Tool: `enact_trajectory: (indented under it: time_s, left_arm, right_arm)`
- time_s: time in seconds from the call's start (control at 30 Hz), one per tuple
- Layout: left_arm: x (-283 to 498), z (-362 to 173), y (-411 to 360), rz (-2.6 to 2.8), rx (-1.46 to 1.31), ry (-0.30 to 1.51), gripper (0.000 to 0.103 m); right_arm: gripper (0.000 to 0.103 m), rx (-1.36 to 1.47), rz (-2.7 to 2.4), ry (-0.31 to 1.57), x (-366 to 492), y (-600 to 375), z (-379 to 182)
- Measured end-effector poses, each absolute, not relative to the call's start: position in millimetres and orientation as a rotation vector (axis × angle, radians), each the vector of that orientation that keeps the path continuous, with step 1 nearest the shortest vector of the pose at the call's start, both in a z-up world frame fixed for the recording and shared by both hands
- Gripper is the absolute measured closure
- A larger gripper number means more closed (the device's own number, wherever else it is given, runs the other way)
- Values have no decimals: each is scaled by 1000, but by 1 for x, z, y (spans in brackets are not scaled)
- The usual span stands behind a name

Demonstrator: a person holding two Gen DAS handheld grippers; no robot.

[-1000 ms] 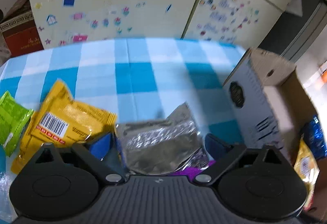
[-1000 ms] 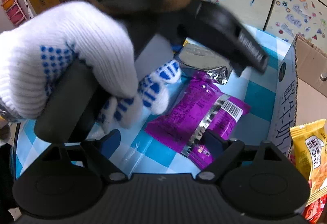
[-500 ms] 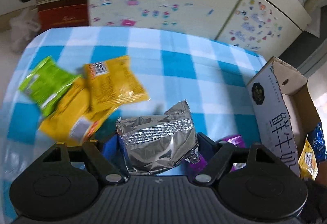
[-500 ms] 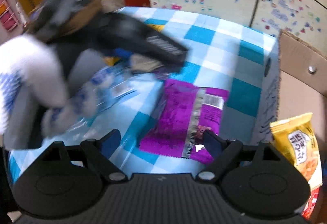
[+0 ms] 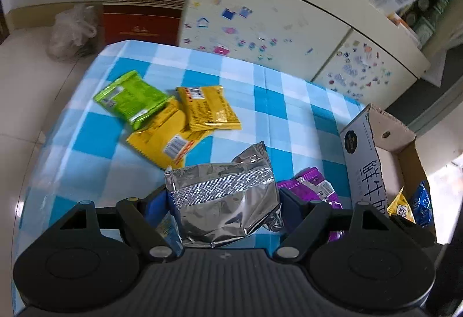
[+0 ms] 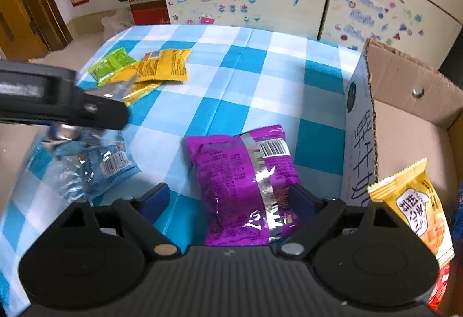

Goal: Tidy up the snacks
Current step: 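Grasp the purple packet with the right gripper while the left gripper holds the silver packet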

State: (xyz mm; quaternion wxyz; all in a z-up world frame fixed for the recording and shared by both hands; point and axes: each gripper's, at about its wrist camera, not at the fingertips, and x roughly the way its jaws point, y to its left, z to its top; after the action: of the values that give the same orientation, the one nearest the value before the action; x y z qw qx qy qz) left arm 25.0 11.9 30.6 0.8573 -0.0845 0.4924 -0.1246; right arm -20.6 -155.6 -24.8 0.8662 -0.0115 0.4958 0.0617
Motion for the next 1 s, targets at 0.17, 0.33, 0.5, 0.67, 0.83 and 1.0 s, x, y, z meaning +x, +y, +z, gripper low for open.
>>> enact_trajectory:
  time_s: [0.17, 0.33, 0.5, 0.67, 0.83, 1.0]
  left_arm:
    - [23, 35, 16, -263, -185, 1023, 20]
    - [21, 40, 18, -267, -189, 1002, 20]
    - [21, 44, 26, -250, -196, 992, 20]
    - [21, 46, 43, -211, -205, 988, 20]
    - [21, 47, 54, -182, -219, 985, 20]
    - [22, 48, 54, -185, -230, 984, 20]
  right_arm:
    - [14, -21, 118, 1011, -18, -158, -20]
    - [13, -73, 137, 1026, -19, -149, -28]
    - [8, -153, 186, 1030, -27, -129, -34]
    - [12, -92, 349, 1029, -37, -120, -19]
    - [11, 1, 198, 1015, -26, -134, -17]
    - [11, 172, 125, 1089, -14, -145, -31]
